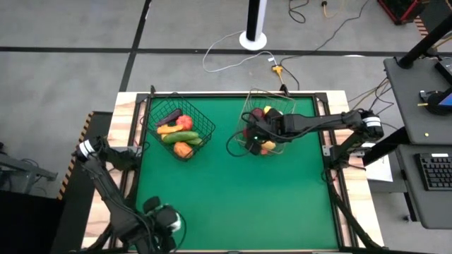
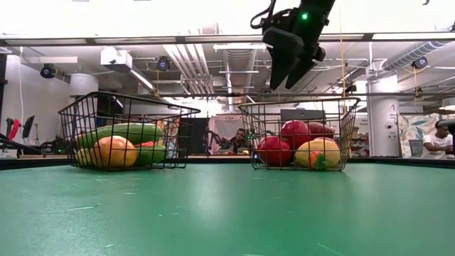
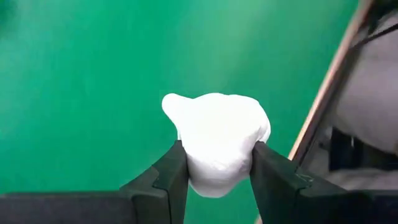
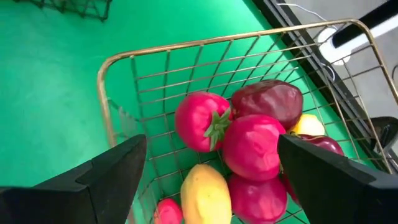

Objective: Sort produce into baskets
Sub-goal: Put the white garlic into the black wire basket

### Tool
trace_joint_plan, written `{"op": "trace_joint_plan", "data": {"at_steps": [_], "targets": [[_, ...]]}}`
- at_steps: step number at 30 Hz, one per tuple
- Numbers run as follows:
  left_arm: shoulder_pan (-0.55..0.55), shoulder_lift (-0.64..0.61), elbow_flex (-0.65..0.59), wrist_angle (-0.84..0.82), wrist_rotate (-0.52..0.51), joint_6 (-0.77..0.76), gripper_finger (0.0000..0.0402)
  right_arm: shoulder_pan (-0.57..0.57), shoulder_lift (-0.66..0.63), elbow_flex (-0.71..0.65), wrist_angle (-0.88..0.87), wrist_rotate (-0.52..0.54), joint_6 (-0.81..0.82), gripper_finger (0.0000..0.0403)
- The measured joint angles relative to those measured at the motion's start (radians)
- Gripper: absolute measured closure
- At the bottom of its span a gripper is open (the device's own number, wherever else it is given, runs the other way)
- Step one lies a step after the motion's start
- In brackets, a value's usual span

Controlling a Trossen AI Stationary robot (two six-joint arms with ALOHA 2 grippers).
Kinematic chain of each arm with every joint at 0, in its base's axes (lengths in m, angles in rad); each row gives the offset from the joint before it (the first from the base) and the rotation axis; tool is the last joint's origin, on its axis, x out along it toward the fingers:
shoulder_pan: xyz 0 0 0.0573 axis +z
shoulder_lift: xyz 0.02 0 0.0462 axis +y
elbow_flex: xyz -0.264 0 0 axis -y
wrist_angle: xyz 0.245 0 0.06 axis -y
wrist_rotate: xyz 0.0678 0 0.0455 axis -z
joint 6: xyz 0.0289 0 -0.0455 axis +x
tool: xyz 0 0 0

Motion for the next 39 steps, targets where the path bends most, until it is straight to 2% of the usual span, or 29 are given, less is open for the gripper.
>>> {"op": "trace_joint_plan", "data": {"at_steps": [3, 7, 11, 15, 21, 31, 35, 39], "targets": [[0.018, -0.001, 0.062, -0.048, -0.153, 0.145, 0.0279, 0.028, -0.005, 0.000, -0.010, -0.001, -0.009, 0.0048], [0.057, -0.007, 0.136, -0.162, -0.310, 0.251, 0.0279, 0.076, -0.026, 0.000, -0.030, -0.001, -0.008, 0.0048], [0.095, -0.027, 0.181, -0.272, -0.401, 0.328, 0.0279, 0.129, -0.065, 0.000, -0.031, -0.001, -0.007, 0.0048], [0.146, -0.080, 0.180, -0.312, -0.475, 0.408, 0.0279, 0.179, -0.102, 0.000, -0.029, -0.001, 0.024, 0.0048], [0.268, -0.178, 0.179, -0.412, -0.577, 0.485, 0.0279, 0.240, -0.124, 0.000, -0.020, -0.001, 0.035, 0.0048], [0.549, -0.348, 0.128, -0.441, -0.617, 0.676, 0.0280, 0.292, -0.113, -0.010, -0.017, 0.000, 0.080, 0.0048], [0.658, -0.412, 0.059, -0.433, -0.594, 0.722, 0.0280, 0.299, -0.113, -0.018, -0.018, 0.000, 0.090, 0.0048], [0.774, -0.471, -0.035, -0.356, -0.533, 0.819, 0.0280, 0.299, -0.113, -0.019, -0.017, 0.000, 0.099, 0.0049]]}}
